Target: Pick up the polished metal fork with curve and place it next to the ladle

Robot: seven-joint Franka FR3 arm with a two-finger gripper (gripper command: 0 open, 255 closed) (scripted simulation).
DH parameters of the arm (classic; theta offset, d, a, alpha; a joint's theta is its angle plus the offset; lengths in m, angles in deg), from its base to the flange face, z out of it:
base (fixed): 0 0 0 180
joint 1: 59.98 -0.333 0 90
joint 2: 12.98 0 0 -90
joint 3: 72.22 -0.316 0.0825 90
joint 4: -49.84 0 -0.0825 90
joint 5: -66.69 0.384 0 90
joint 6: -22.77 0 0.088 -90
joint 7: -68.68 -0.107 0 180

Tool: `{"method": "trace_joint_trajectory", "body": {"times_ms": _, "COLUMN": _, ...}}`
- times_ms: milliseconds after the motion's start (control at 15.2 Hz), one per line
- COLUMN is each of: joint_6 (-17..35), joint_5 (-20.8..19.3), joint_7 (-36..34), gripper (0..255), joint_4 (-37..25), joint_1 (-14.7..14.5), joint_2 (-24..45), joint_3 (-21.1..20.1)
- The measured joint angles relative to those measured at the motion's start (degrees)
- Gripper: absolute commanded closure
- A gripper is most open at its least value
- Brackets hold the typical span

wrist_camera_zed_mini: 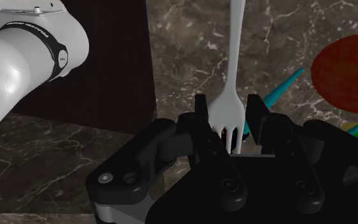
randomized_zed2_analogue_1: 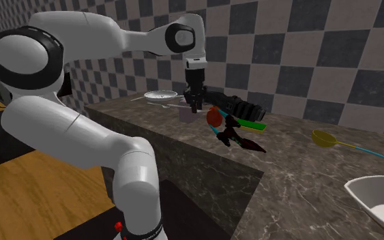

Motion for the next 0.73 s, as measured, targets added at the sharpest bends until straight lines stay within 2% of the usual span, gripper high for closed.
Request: {"method": "trace_joint_trajectory", "body": {"times_ms": 726, "joint_6": 6.0, "joint_5": -8.5, "joint_7": 12.6, "gripper": 255, "joint_4": -1.5, "joint_1": 7.1, "joint_2": 9.4, "joint_3": 9.0}}
